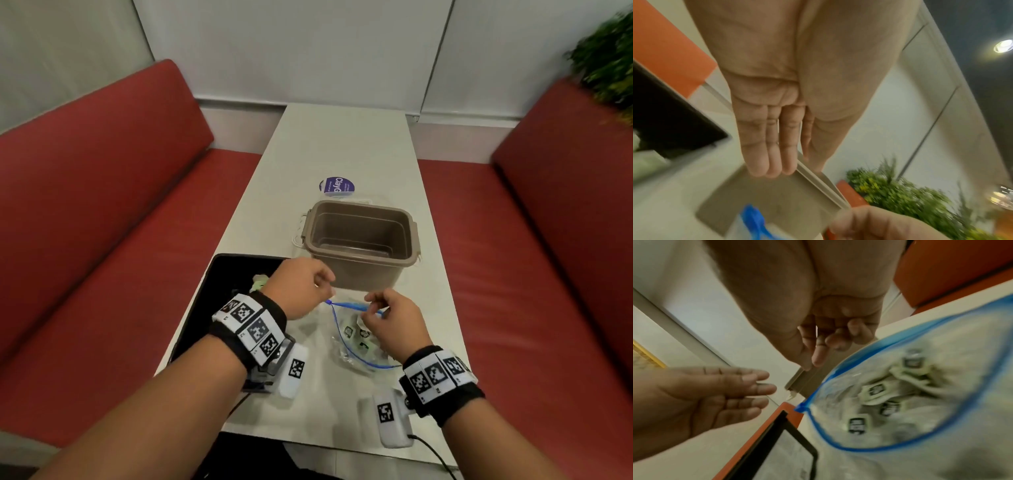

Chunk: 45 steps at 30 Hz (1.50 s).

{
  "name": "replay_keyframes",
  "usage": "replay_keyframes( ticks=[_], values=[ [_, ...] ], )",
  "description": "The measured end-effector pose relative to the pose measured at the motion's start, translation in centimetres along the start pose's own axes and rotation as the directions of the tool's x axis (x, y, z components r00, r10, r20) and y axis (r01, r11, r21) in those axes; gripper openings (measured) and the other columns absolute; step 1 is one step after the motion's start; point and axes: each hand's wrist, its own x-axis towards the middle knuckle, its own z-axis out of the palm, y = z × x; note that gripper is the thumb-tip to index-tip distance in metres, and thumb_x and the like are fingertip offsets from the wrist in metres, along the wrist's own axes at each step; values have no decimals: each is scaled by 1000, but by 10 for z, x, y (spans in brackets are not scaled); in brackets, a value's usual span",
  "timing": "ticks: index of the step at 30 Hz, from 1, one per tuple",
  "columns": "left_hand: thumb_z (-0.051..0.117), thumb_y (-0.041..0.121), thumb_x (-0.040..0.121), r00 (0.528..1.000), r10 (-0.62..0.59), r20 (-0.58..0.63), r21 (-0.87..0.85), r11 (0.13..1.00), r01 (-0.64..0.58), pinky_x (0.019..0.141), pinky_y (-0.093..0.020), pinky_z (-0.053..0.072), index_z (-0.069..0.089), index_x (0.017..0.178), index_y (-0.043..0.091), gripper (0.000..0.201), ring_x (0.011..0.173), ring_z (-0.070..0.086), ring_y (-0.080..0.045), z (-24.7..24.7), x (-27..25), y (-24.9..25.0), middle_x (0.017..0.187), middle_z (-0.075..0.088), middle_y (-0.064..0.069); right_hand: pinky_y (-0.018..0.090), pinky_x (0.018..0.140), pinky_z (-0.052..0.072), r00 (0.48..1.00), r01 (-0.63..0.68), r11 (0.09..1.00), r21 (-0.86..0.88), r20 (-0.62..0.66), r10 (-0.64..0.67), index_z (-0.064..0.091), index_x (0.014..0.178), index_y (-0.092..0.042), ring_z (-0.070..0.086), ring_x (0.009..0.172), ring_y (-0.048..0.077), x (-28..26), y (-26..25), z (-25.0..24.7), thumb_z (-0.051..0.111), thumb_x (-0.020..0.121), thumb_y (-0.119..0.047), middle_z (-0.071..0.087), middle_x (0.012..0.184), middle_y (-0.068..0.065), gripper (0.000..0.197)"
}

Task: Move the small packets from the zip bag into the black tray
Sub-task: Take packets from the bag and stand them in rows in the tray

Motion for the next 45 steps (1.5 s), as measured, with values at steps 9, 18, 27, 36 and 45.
replay_keyframes(
  ticks=[9,18,27,36,45],
  values=[
    [59,21,91,949,52,311,285,948,-145,86,-33,51,76,100,16,21,95,66,-24,122,7,29,100,73,-5,26,96,44,973,-197,923,-331,51,226,75,101,-31,57,108,23,-43,77,-15,77,77,-27,50,123,2,24],
    [54,23,91,967,-139,215,411,911,40,62,-30,45,60,75,19,17,72,60,-22,168,9,34,70,57,1,27,95,47,983,-183,969,-166,-8,184,70,112,-22,64,96,22,-43,88,-9,71,85,-18,58,119,3,27],
    [57,30,87,970,-186,156,352,928,121,75,-35,57,72,89,19,18,86,66,-22,178,8,34,89,71,0,34,94,52,983,-186,981,-50,3,186,71,111,-22,66,96,22,-45,95,-9,68,86,-9,59,114,2,29],
    [66,41,81,960,-227,164,387,910,149,89,-39,48,73,95,27,21,104,61,-22,176,9,36,102,69,3,33,90,55,981,-196,980,38,19,195,71,105,-26,65,96,22,-43,91,-9,68,86,-10,57,111,0,24],
    [63,28,83,978,-176,112,157,975,158,83,-37,57,74,88,23,14,87,67,-17,146,4,45,90,73,4,37,90,55,978,-205,979,-16,36,205,68,102,-28,66,92,22,-39,87,-16,67,83,-7,57,114,2,28]
  ],
)
